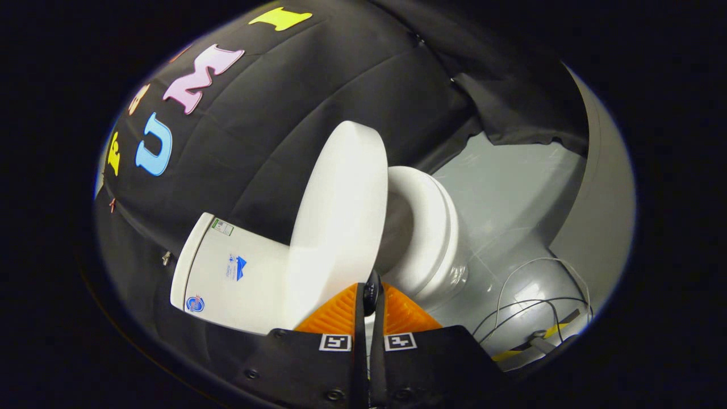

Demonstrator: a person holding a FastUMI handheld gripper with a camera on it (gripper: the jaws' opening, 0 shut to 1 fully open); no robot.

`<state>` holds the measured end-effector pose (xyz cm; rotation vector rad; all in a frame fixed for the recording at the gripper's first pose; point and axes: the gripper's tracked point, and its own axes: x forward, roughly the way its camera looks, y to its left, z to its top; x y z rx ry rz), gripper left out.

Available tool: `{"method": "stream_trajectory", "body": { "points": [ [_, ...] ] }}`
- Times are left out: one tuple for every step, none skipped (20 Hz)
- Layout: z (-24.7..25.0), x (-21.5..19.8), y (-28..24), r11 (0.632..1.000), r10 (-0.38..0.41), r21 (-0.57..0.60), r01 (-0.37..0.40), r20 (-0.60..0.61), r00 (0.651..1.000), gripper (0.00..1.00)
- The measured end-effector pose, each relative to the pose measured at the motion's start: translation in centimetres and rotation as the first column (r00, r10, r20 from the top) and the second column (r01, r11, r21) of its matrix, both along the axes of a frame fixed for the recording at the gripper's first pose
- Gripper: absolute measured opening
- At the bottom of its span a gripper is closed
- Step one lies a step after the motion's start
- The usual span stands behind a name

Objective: Open the toilet lid.

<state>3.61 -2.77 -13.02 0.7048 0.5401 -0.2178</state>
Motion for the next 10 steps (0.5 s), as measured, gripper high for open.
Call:
{"method": "stream_trajectory", "body": {
  "points": [
    [0.7,0.0,0.4,1.0,0.006,-0.007,-0.006,0.005,1.0,0.07],
    [1.4,0.1,0.8,1.0,0.013,-0.017,-0.013,0.008,1.0,0.07],
    [1.9,0.1,1.3,0.999,0.017,-0.03,-0.017,0.011,1.0,0.07],
    [2.6,0.3,1.8,0.998,0.024,-0.05,-0.023,0.012,1.0,0.07],
    [3.3,0.3,2.4,0.996,0.034,-0.078,-0.032,0.019,0.999,0.06],
    [4.1,0.4,3.0,0.995,0.04,-0.094,-0.037,0.029,0.999,0.06],
    [4.8,0.5,3.5,0.993,0.046,-0.107,-0.042,0.034,0.998,0.06],
    [5.3,0.6,4.1,0.992,0.05,-0.12,-0.046,0.027,0.998,0.06],
    [5.6,0.6,4.5,0.99,0.044,-0.136,-0.042,0.01,0.999,0.06],
    [5.8,0.7,4.8,0.986,0.039,-0.161,-0.039,-0.006,0.999,0.06]
  ]
}}
